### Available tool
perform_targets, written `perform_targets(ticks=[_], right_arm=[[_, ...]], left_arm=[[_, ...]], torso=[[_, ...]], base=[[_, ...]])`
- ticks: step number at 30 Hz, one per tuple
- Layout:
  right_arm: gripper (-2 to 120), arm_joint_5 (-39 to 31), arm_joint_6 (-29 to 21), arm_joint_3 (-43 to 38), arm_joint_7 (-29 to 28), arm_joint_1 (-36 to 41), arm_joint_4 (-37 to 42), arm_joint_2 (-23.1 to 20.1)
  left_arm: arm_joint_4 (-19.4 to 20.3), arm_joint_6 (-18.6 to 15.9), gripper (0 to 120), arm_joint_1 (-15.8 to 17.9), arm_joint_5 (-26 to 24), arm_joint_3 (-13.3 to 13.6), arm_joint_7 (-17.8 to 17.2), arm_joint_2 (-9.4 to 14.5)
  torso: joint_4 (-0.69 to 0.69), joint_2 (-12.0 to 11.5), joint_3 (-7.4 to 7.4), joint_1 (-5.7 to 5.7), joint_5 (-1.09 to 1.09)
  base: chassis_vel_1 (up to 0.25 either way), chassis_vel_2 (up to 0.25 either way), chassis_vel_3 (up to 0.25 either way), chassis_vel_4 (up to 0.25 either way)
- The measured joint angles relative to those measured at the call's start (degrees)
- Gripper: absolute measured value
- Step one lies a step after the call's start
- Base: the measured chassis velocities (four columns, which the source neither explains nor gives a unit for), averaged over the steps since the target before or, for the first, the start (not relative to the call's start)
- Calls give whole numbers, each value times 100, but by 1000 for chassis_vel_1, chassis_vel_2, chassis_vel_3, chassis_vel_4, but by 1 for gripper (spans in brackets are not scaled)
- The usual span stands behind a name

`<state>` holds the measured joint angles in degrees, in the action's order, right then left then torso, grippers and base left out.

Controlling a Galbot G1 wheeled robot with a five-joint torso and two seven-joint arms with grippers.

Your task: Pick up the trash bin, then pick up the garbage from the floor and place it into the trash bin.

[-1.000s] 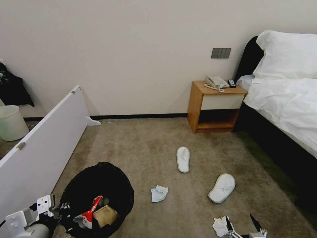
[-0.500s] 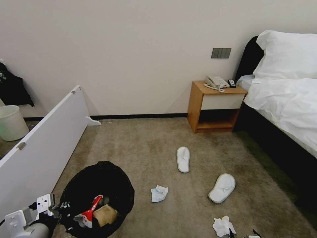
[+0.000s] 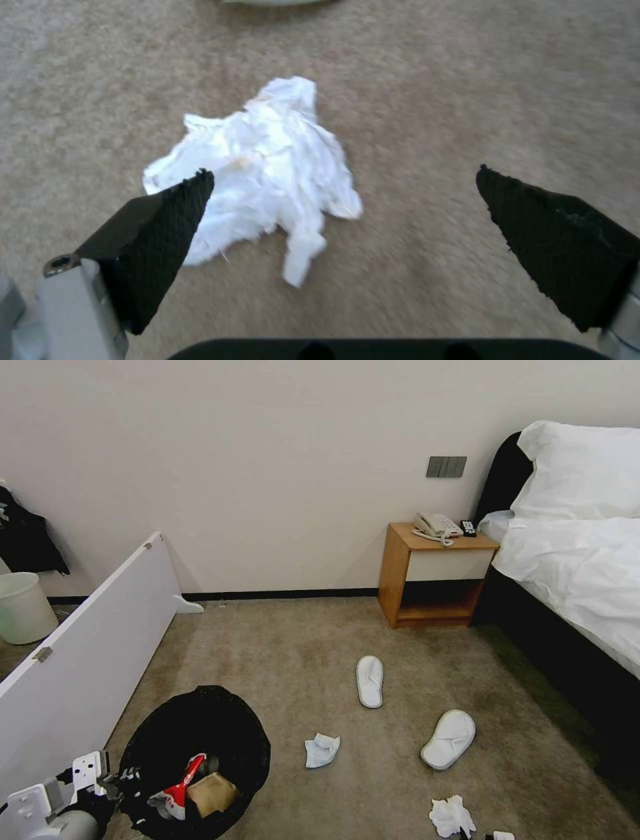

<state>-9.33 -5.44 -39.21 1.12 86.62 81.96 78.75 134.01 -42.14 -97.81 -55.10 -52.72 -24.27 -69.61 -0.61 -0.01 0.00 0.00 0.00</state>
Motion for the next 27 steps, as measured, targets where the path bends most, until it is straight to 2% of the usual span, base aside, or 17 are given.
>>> perform_targets(ticks=[17, 20, 22, 23, 24, 27], right_arm=[[100, 122, -11, 282, 309, -414, -453, -1], [93, 183, -16, 304, 316, -490, -605, 2], [82, 190, -14, 294, 317, -573, -726, 8], [82, 190, -14, 294, 317, -573, -726, 8], [76, 191, -14, 283, 318, -601, -772, 8], [67, 191, -21, 276, 323, -625, -829, 2]], left_arm=[[-8, 0, 2, 16, 7, 11, -16, 6], [-8, 0, 2, 20, 6, 10, -17, 19], [-8, 0, 2, 20, 2, 10, -17, 24], [-8, 0, 2, 20, 2, 10, -17, 24], [-8, 0, 2, 20, 0, 10, -18, 26], [-11, 0, 2, 23, -3, 10, -18, 27]], torso=[[0, 0, 0, 0, 0], [-2, 0, 0, 0, 0], [-1, 0, 0, 0, 0], [-1, 0, 0, 0, 0], [0, 0, 0, 0, 0], [-1, 0, 0, 0, 0]], base=[[0, 0, 0, 0], [0, 0, 0, 0], [0, 0, 0, 0], [0, 0, 0, 0], [0, 0, 0, 0], [0, 0, 0, 0]])
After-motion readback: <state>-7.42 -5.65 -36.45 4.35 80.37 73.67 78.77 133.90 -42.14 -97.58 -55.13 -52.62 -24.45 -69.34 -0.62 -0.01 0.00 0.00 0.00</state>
